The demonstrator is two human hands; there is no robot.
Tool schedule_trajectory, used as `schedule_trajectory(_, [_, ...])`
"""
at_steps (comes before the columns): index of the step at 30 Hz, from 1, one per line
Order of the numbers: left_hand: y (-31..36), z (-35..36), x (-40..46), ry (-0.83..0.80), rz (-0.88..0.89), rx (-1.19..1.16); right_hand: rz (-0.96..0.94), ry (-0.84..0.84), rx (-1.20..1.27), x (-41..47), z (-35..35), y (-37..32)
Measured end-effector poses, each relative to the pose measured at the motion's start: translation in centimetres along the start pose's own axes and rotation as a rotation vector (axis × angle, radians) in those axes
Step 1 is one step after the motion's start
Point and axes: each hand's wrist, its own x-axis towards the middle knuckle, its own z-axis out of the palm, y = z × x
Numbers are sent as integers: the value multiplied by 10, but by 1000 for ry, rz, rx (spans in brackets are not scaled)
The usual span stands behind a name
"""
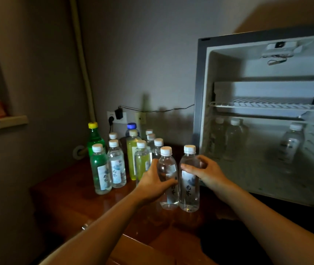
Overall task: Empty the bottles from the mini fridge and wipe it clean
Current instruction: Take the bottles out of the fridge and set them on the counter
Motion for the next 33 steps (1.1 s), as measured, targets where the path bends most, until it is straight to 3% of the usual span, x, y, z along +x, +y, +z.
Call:
schedule_trajectory(6, [-18, -26, -4, 27, -63, 126, -34, -59, -53, 5, 28, 5])
schedule_trajectory(15, [-38, -73, -8, 230, -102, 413, -51, -177, -64, 11, 63, 6])
schedule_trajectory(23, [-48, -97, -1, 330, -58, 648, -85, -263, -52, 15, 83, 10])
schedule_trajectory(33, [-50, -87, 16, 365, -59, 731, -169, -273, -155, 26, 89, 18])
